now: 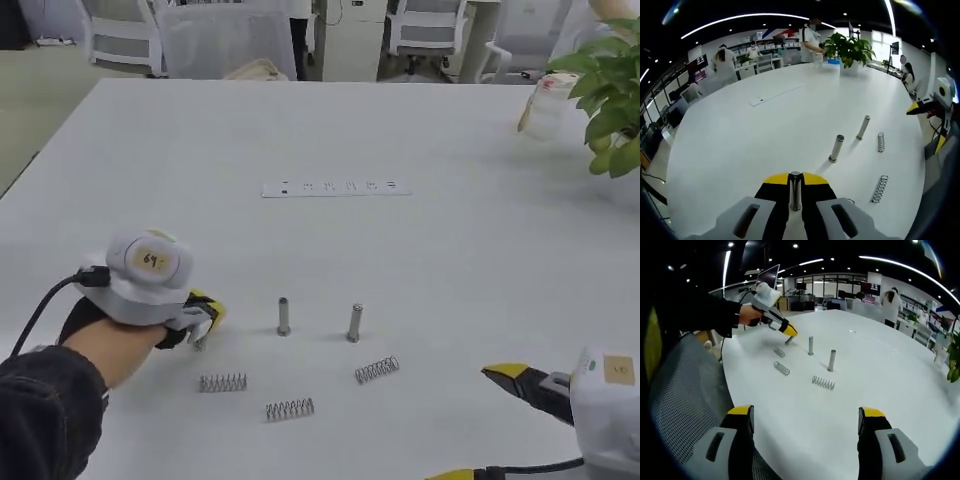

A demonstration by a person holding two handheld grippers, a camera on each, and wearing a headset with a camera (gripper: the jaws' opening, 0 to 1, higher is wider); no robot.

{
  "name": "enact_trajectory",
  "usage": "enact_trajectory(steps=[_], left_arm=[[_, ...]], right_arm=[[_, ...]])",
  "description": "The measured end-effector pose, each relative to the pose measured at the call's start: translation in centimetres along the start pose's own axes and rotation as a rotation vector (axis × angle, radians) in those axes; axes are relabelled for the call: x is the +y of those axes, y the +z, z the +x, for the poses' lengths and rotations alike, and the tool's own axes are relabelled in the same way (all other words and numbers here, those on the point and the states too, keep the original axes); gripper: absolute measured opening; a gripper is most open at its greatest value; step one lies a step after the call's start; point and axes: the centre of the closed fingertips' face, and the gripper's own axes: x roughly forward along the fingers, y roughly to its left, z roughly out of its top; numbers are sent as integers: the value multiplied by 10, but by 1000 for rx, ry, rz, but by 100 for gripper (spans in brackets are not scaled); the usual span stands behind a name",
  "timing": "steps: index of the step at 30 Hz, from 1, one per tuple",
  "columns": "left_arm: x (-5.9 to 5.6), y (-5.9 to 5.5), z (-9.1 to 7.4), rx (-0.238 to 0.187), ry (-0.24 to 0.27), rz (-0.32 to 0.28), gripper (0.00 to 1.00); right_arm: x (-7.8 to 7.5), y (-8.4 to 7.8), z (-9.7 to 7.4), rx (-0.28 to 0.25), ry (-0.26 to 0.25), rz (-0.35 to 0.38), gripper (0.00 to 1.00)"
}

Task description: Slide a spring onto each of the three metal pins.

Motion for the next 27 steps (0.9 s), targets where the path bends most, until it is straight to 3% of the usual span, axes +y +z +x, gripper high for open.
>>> enact_trajectory(steps=[27], left_arm=[[1, 4, -7, -26, -1, -37, 0]], right_arm=[[3, 1, 0, 7, 3, -16, 84]])
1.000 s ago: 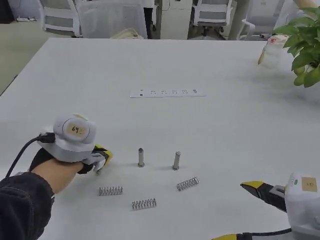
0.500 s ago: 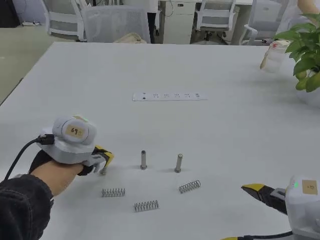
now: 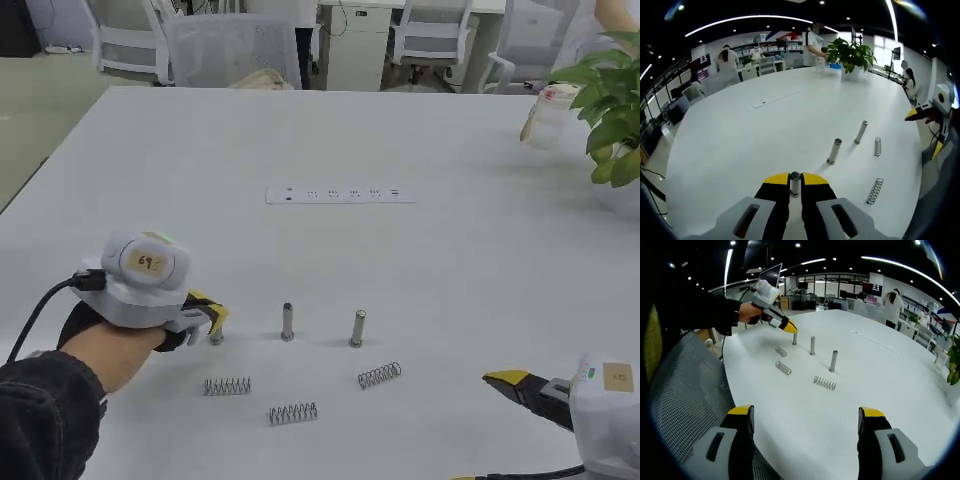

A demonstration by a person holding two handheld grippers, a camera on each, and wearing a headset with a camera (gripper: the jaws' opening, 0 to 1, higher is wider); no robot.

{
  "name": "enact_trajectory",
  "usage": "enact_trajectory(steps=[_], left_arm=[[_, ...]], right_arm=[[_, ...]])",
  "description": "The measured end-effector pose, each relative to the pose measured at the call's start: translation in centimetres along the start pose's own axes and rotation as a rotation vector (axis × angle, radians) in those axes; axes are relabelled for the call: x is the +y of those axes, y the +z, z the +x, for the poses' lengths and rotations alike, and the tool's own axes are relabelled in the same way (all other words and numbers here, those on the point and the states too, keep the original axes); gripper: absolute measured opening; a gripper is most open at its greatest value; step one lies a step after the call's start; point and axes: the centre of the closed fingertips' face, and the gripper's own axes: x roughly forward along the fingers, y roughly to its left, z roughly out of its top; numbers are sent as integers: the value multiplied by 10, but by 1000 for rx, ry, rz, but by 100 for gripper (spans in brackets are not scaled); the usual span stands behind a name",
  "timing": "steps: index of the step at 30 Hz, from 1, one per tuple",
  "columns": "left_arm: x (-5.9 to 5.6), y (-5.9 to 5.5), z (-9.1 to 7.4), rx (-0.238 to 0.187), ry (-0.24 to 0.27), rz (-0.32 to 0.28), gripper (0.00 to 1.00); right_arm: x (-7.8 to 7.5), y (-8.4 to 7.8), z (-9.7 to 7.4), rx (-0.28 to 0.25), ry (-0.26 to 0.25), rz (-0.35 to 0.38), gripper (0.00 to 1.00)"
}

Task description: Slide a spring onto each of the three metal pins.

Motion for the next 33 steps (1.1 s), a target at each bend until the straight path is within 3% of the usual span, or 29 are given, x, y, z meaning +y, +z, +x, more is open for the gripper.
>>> enact_trajectory(steps=[33], left_arm=[[-18, 5, 6, -20, -43, -34, 0]], right_arm=[[0, -1, -1, 0, -6, -2, 84]])
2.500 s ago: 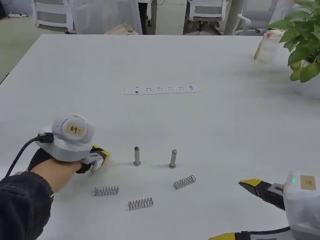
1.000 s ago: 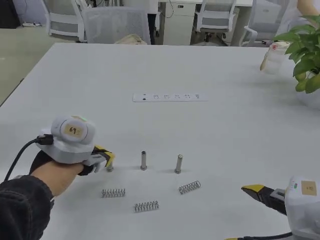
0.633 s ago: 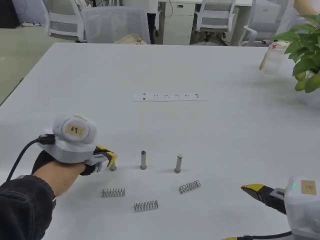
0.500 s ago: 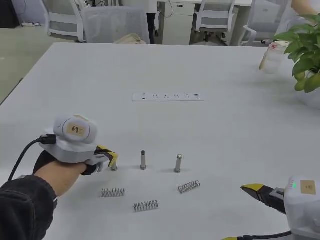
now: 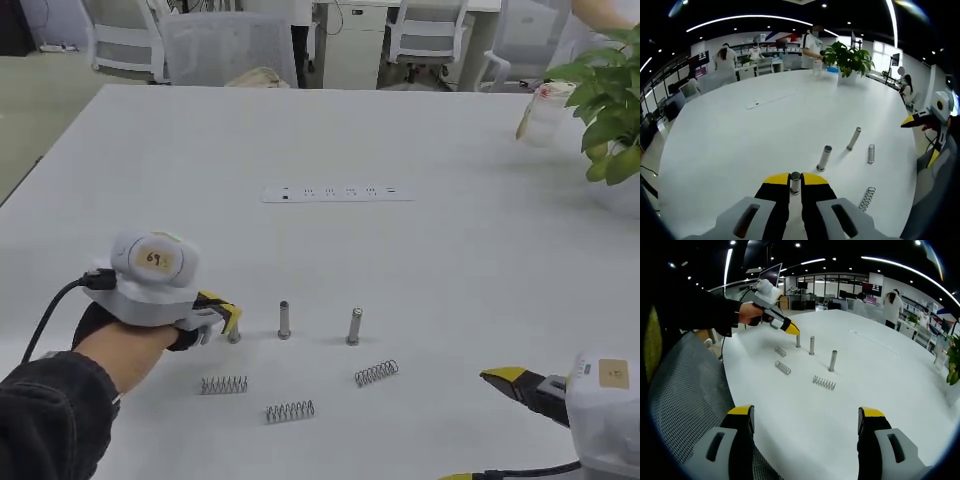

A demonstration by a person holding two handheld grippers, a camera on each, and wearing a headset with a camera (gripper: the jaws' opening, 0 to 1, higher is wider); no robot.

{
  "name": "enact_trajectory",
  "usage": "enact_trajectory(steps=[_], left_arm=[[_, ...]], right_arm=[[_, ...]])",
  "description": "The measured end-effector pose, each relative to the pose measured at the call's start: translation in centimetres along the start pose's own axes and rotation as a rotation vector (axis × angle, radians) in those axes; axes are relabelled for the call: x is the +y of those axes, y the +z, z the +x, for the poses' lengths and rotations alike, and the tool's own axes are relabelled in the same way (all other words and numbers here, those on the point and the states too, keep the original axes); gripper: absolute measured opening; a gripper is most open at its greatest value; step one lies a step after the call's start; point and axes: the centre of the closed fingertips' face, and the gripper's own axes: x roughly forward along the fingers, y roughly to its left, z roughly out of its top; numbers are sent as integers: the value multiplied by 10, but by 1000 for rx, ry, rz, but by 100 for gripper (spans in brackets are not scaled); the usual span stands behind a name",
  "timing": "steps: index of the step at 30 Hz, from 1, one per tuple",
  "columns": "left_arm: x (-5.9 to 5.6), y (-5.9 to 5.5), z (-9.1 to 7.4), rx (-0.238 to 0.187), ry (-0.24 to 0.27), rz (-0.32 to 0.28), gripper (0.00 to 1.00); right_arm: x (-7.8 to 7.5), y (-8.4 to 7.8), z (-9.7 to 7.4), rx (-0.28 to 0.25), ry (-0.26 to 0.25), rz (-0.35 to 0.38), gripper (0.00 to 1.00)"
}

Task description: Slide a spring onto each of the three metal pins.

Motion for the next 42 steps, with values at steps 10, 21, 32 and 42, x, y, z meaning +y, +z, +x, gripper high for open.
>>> enact_trajectory(steps=[10, 21, 32, 42], left_arm=[[0, 1, 0, -11, -8, 24, 1], [0, 5, -3, -36, -9, 11, 13], [-3, 6, -10, -55, -18, -7, 21], [0, 1, -23, -65, -17, -16, 21]], right_arm=[[0, -1, 0, 3, 1, 1, 84], [1, 0, 0, 4, 2, -2, 84], [1, 0, 0, 6, 4, -5, 84], [1, -1, 1, 8, 6, -6, 84]])
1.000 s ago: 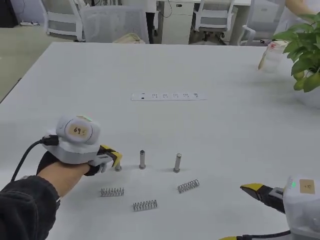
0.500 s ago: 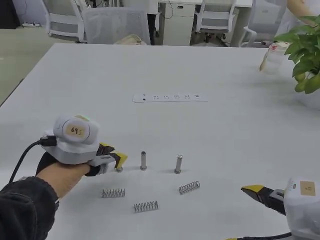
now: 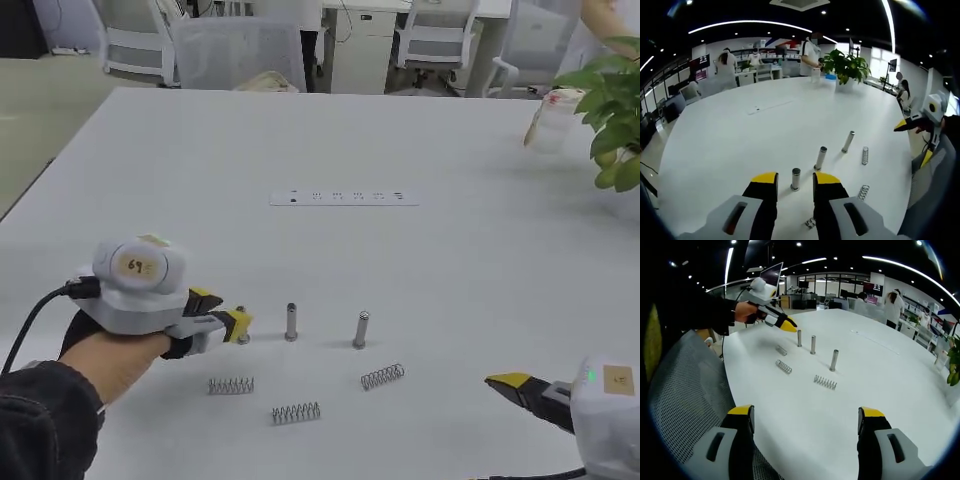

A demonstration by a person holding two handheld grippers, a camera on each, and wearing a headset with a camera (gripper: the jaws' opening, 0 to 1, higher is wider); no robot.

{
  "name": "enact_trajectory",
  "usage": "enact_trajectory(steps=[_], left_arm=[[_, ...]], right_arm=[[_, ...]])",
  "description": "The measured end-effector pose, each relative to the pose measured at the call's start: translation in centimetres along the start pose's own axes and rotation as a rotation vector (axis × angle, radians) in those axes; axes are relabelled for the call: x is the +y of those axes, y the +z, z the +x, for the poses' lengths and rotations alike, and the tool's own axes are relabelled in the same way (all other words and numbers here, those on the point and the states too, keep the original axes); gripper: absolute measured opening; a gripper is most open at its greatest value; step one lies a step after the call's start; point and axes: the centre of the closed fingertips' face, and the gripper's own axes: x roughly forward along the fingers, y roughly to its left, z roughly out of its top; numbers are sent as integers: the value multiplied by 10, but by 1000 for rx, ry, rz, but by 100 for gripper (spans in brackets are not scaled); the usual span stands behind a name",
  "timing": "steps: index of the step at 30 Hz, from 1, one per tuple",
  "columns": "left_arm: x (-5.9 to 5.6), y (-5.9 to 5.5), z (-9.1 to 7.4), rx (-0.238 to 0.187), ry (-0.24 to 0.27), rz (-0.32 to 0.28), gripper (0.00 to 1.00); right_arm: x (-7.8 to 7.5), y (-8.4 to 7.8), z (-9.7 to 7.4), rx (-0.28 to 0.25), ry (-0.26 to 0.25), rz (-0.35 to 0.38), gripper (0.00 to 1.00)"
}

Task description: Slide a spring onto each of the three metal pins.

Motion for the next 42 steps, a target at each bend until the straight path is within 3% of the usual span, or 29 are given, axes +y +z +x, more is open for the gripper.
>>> enact_trajectory(steps=[8, 21, 31, 42], left_arm=[[-1, -8, -11, -3, 0, 3, 21], [-6, -34, -23, 23, -22, -3, 21], [-17, -55, -19, 53, -88, 7, 20], [-26, -69, -11, 93, -146, 79, 18]], right_arm=[[0, 0, 0, 1, 0, -2, 84], [1, 0, 1, 4, 2, -4, 84], [1, -1, 1, 7, 0, -3, 84], [0, -2, 1, 10, 0, 1, 84]])
